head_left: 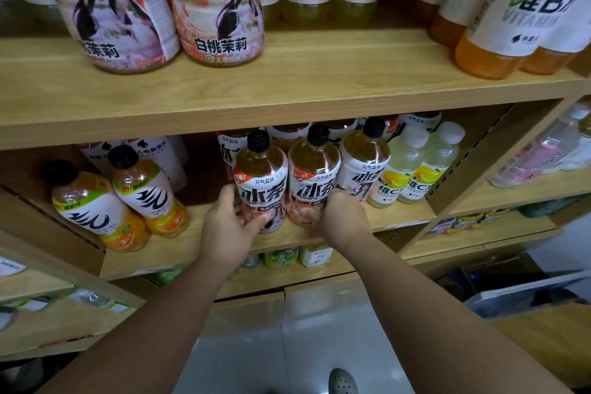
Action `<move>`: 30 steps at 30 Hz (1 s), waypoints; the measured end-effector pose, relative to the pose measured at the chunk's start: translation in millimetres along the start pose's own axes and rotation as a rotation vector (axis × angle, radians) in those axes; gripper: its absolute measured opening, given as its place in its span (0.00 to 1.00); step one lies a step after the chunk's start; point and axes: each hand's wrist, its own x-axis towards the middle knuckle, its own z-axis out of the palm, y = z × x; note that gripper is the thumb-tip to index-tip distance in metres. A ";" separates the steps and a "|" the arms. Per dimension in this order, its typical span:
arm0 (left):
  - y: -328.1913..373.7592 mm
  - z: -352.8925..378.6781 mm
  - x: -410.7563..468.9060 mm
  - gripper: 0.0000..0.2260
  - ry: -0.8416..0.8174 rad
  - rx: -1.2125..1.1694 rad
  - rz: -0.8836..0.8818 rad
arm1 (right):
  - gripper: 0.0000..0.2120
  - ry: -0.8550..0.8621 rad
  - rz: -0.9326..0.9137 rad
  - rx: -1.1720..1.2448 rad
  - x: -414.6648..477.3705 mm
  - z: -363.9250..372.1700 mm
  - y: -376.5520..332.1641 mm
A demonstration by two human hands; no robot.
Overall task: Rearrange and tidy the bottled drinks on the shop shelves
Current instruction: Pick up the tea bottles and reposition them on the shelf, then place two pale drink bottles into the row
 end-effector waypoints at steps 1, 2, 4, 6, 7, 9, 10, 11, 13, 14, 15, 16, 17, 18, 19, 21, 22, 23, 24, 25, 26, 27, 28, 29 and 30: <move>-0.3 -0.2 0.4 0.29 -0.001 0.016 0.003 | 0.23 -0.004 -0.009 -0.025 0.5 -1.2 -0.4; -1.0 -0.4 0.2 0.29 0.002 0.029 0.005 | 0.24 -0.015 -0.012 -0.052 1.6 -2.3 -1.0; -4.2 0.5 -1.3 0.30 0.020 0.044 0.005 | 0.25 -0.037 -0.019 -0.106 3.4 -4.9 -2.3; -5.6 2.1 -3.3 0.32 0.044 0.052 -0.009 | 0.25 -0.040 -0.033 -0.155 4.4 -6.8 -3.2; -6.7 2.8 -3.5 0.32 0.050 0.046 -0.024 | 0.25 -0.043 -0.036 -0.161 4.6 -7.5 -2.9; -4.9 3.7 -4.4 0.33 0.051 0.059 -0.046 | 0.24 -0.047 -0.049 -0.148 3.8 -9.2 -0.2; -2.7 3.3 -5.8 0.33 0.053 0.090 -0.050 | 0.25 -0.041 -0.068 -0.138 1.3 -10.4 2.6; -0.1 2.3 -8.2 0.34 0.069 0.124 -0.044 | 0.25 -0.030 -0.087 -0.126 -3.2 -11.9 6.9; 8.5 -0.9 -19.5 0.34 0.160 0.190 -0.023 | 0.26 0.033 -0.101 -0.091 -17.3 -17.9 19.8; 13.0 -1.5 -27.9 0.31 0.219 0.214 0.000 | 0.25 0.088 -0.092 -0.063 -25.3 -22.5 29.0; 17.3 -0.4 -37.5 0.26 0.263 0.229 0.046 | 0.24 0.160 -0.078 -0.020 -32.1 -27.7 40.6; 22.3 2.4 -46.9 0.21 0.278 0.236 0.110 | 0.22 0.247 -0.064 0.032 -38.2 -34.6 53.5; 28.8 7.3 -55.5 0.18 0.266 0.242 0.173 | 0.19 0.339 -0.056 0.082 -42.8 -43.6 67.2; 37.1 14.1 -62.9 0.16 0.233 0.239 0.227 | 0.18 0.428 -0.052 0.126 -45.5 -54.0 81.0; 46.7 22.8 -67.8 0.15 0.183 0.230 0.269 | 0.16 0.502 -0.047 0.165 -46.5 -65.3 94.2; 74.1 42.7 -71.4 0.16 0.057 0.207 0.322 | 0.15 0.582 -0.036 0.227 -45.0 -90.6 114.6; 89.5 53.1 -70.6 0.17 -0.001 0.204 0.342 | 0.17 0.597 -0.042 0.242 -43.0 -103.5 121.2; 105.1 64.0 -68.7 0.19 -0.056 0.204 0.359 | 0.18 0.599 -0.061 0.244 -40.5 -115.7 125.9; 120.2 74.8 -65.9 0.22 -0.110 0.203 0.362 | 0.20 0.588 -0.094 0.238 -37.7 -126.6 128.7; 134.5 84.8 -62.3 0.25 -0.157 0.204 0.355 | 0.23 0.565 -0.126 0.222 -34.9 -136.2 130.2; 147.6 94.7 -57.5 0.27 -0.191 0.210 0.349 | 0.25 0.531 -0.146 0.190 -31.8 -144.6 131.5; 159.0 104.0 -52.4 0.28 -0.211 0.213 0.351 | 0.27 0.492 -0.152 0.137 -28.4 -151.8 132.4; 169.6 113.0 -47.0 0.29 -0.217 0.223 0.361 | 0.28 0.456 -0.156 0.076 -24.8 -158.3 133.8; 179.7 121.8 -41.3 0.29 -0.213 0.251 0.376 | 0.27 0.426 -0.167 0.022 -20.6 -164.3 135.9; 189.3 130.2 -35.5 0.30 -0.204 0.299 0.382 | 0.25 0.404 -0.184 -0.013 -15.8 -170.1 138.2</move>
